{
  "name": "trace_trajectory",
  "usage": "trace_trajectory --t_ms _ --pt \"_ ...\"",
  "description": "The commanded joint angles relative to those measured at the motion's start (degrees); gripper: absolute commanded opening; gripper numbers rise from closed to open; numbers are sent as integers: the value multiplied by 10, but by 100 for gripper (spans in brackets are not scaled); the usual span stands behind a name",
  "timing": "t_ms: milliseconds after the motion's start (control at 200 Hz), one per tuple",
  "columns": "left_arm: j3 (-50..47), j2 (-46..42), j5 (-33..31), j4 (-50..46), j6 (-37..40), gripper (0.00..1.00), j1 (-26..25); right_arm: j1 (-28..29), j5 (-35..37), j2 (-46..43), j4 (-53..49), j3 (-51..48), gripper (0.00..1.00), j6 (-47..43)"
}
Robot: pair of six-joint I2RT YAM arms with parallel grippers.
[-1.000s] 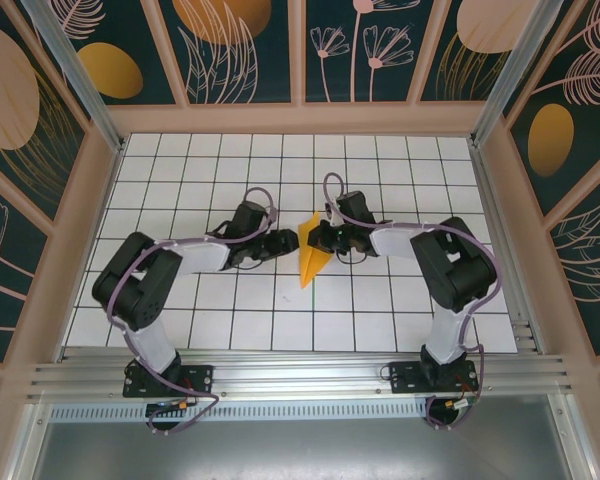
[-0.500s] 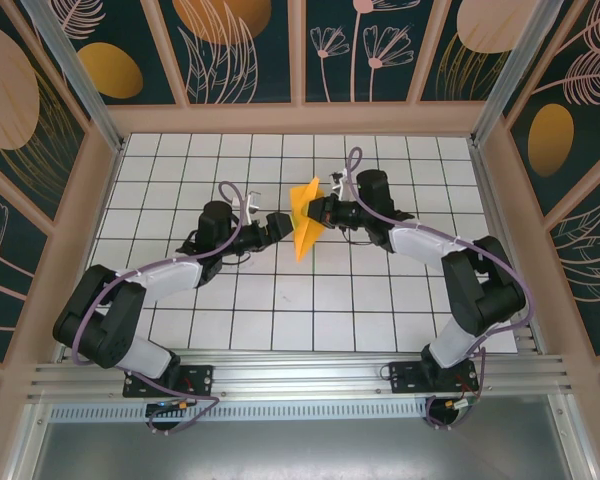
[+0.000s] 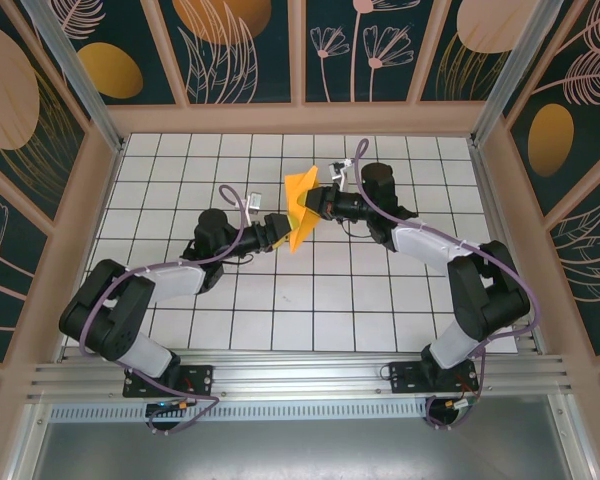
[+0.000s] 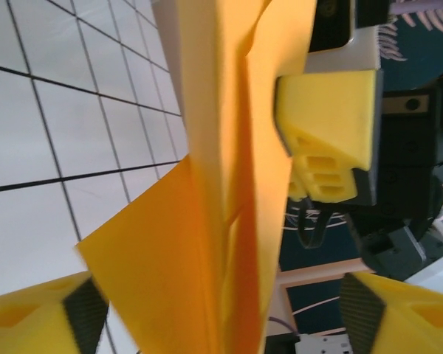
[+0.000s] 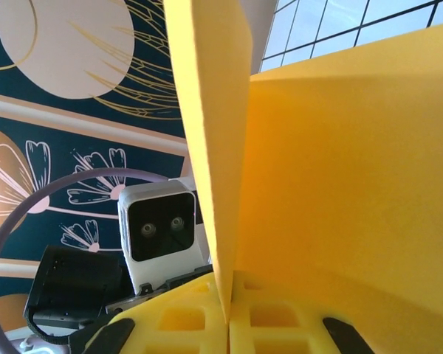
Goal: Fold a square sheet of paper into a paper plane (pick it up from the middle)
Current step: Turn over the paper at the center of the table.
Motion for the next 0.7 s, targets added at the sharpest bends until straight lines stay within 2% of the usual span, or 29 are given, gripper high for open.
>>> trace_trajectory --t_ms 0,190,450,696 --pt "4 12 6 89 -25 73 -2 -1 -22 -10 33 19 7 18" --pt "14 34 1 119 -38 57 -2 -1 -33 -4 29 15 7 18" --pt "15 40 0 108 -27 37 -3 -1 -32 11 0 22 8 2" --pt "18 36 2 90 -9 16 -2 -2 -16 17 -66 44 15 -31"
